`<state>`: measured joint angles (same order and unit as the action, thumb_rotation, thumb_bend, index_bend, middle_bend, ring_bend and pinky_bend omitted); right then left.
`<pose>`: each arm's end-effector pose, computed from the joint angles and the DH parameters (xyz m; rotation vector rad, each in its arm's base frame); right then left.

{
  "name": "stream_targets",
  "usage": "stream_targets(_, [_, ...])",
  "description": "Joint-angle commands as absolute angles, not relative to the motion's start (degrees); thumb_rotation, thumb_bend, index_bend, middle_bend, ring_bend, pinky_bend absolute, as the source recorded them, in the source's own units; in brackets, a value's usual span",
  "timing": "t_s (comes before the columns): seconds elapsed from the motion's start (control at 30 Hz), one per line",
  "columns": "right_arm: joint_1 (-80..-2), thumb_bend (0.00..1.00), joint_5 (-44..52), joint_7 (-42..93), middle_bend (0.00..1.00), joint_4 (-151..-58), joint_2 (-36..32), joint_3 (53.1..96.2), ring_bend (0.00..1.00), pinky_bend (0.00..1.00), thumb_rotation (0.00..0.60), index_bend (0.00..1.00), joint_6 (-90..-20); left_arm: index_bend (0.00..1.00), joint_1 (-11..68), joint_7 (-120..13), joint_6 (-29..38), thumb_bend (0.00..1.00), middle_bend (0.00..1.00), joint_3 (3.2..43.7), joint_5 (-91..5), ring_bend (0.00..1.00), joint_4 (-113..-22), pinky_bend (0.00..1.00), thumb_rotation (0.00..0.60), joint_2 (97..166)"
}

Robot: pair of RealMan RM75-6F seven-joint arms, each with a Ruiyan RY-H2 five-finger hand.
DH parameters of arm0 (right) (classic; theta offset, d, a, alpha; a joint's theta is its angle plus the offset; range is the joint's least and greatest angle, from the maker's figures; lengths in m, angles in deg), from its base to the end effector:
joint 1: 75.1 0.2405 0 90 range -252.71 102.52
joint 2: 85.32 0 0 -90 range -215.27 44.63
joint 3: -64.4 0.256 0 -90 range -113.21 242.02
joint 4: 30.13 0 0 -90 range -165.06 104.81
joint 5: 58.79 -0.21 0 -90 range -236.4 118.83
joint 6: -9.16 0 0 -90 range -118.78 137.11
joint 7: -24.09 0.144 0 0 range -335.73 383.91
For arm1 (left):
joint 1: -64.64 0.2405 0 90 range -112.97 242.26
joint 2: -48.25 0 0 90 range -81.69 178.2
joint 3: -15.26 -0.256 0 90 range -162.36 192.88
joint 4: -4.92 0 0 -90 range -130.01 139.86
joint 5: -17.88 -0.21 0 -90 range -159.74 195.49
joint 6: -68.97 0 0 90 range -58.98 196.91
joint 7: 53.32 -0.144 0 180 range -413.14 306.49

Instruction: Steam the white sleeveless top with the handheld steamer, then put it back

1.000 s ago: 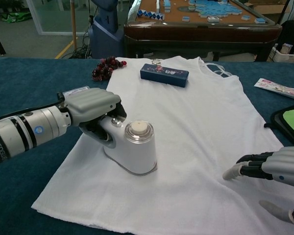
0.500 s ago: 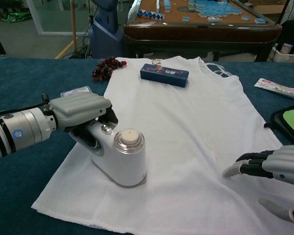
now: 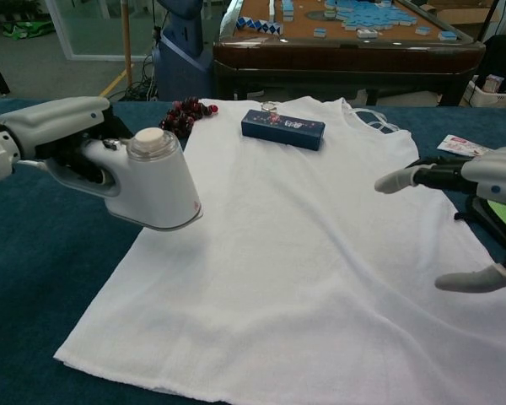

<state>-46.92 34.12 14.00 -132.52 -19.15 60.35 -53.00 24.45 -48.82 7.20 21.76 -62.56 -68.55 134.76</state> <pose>-0.2013 -0.2302 0.0633 2.1041 -0.8379 0.8960 -0.1831 0.3560 0.0178 -1.8290 -0.9081 -1.1342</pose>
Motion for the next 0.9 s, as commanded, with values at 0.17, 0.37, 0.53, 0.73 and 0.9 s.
stream_targets(0.17, [-48.6,0.1,34.0,12.2,0.14,-136.3,-24.3,63.6,0.07,0.14,0.365,0.1,-58.1,0.81,27.3,-45.8,5.4,0.2,0.75,22.0,-61.1,0.61,-62.1,0.64,0.6,134.3])
stream_targets(0.37, [-49.7,0.1,33.3,11.5,0.14,-138.2,-27.1,64.0,0.07,0.14,0.365,0.1,-59.3,0.8,28.5,-42.0,5.8,0.2,0.75,21.3,-61.3,0.6,-53.5,0.64,0.6,136.5])
stream_targets(0.53, [-50.6,0.1,33.1,11.9,0.14,-138.6,-28.3,64.0,0.07,0.14,0.364,0.1,-59.8,0.8,29.0,-41.4,6.1,0.2,0.73,20.0,-62.7,0.6,-47.2,0.64,0.6,138.6])
stream_targets(0.73, [-51.5,0.1,33.0,12.3,0.14,-138.5,-29.2,64.0,0.07,0.14,0.364,0.1,-60.3,0.78,29.6,-40.7,6.1,0.2,0.73,19.0,-63.9,0.59,-42.7,0.64,0.6,140.4])
stream_targets(0.9, [-52.0,0.1,33.0,12.8,0.14,-138.2,-29.6,64.2,0.07,0.14,0.363,0.1,-60.6,0.74,30.2,-39.8,6.3,0.2,0.7,18.7,-64.1,0.57,-41.8,0.64,0.6,141.3])
